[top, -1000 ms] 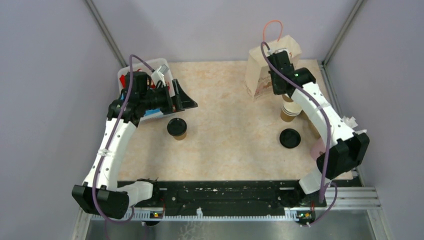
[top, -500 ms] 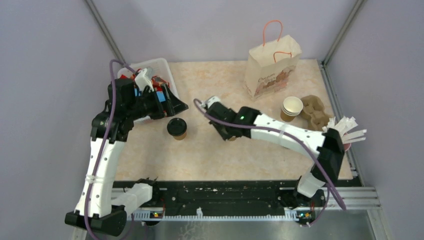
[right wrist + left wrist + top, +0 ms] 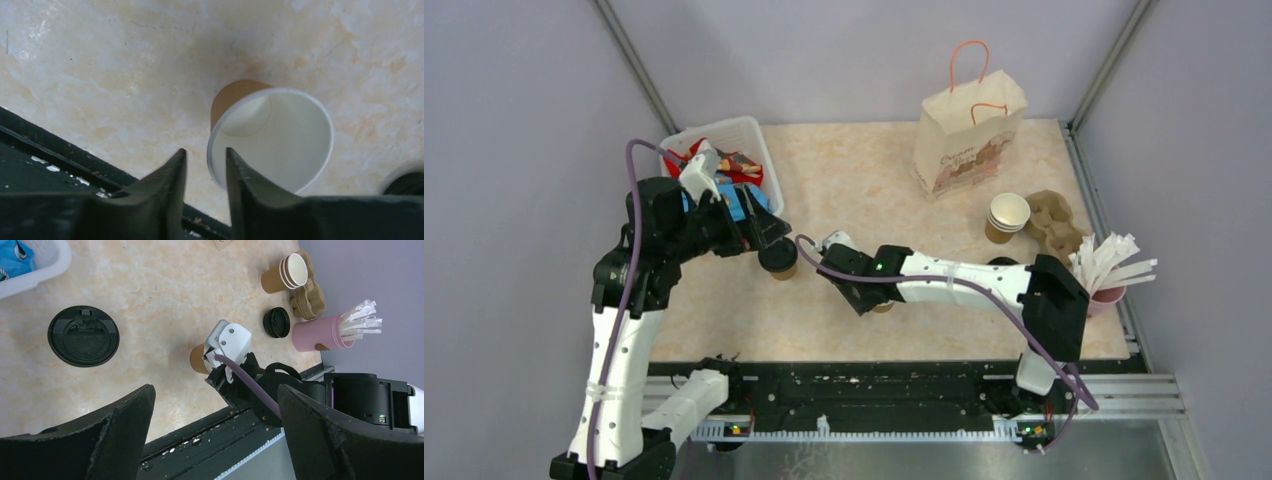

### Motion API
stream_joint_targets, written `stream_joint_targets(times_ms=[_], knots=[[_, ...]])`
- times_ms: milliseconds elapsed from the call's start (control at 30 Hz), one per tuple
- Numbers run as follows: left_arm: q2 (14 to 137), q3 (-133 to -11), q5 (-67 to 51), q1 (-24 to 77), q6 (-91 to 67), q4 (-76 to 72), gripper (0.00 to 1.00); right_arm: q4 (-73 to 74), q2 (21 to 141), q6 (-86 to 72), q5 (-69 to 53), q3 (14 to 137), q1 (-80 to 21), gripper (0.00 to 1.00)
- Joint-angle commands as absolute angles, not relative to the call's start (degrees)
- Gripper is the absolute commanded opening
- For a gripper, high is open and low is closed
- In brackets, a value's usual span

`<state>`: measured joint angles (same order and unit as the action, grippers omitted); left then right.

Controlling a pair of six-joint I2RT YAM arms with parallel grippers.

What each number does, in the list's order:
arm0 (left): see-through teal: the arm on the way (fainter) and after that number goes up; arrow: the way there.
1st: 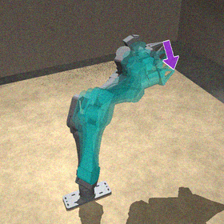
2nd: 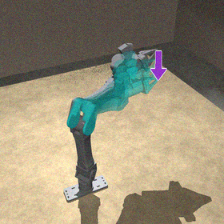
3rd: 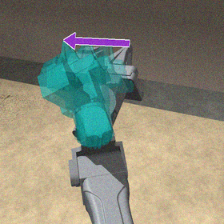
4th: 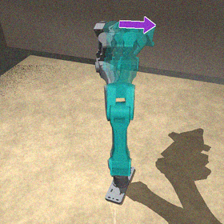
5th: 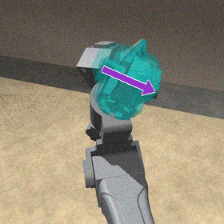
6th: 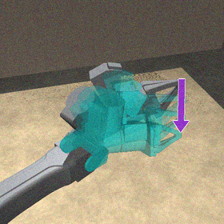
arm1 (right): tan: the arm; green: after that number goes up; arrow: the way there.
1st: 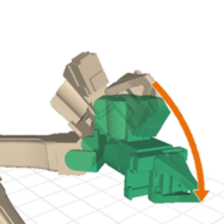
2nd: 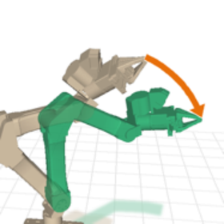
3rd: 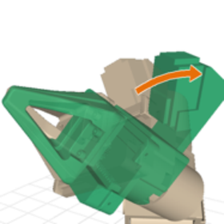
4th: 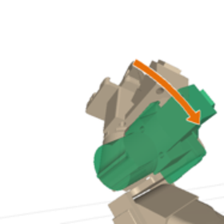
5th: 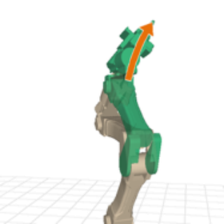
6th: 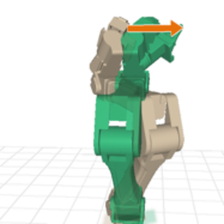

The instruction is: Pack the takeout coffee

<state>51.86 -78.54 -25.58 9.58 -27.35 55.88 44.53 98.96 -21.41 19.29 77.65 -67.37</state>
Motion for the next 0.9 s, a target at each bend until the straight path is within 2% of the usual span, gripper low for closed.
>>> stream_joint_targets(times_ms=[0,67,100,167,233,433,533,667,867], knots=[[51.7,-78.5,-25.3,9.8,-27.8,54.9,0.98,49.6,94.6,-24.4,19.6,83.6,-67.4,0.41],[52.0,-78.6,-25.0,9.8,-27.8,54.6,0.98,53.9,90.9,-25.1,21.3,87.9,-66.5,0.55],[52.1,-78.5,-25.0,9.8,-27.8,54.3,0.98,55.4,88.9,-25.5,21.6,89.3,-65.0,0.59],[52.4,-78.0,-25.1,9.8,-27.9,53.6,0.98,58.0,85.2,-26.4,21.4,90.2,-60.1,0.64],[52.8,-77.8,-25.3,9.8,-28.1,52.9,0.98,58.1,80.0,-27.1,20.7,85.8,-52.8,0.65],[55.0,-78.0,-26.6,9.8,-27.5,51.4,0.98,53.2,73.4,-25.4,12.9,70.4,-24.1,0.66],[56.2,-77.5,-27.4,9.8,-27.1,50.7,0.98,51.8,74.9,-24.5,9.0,66.1,-13.4,0.61],[56.7,-75.7,-28.5,9.8,-27.6,48.9,0.98,49.0,78.3,-22.1,4.0,62.4,-5.7,0.59],[57.4,-74.1,-29.5,9.8,-28.0,47.6,0.98,47.9,84.5,-21.1,1.5,62.3,-5.0,0.58]])
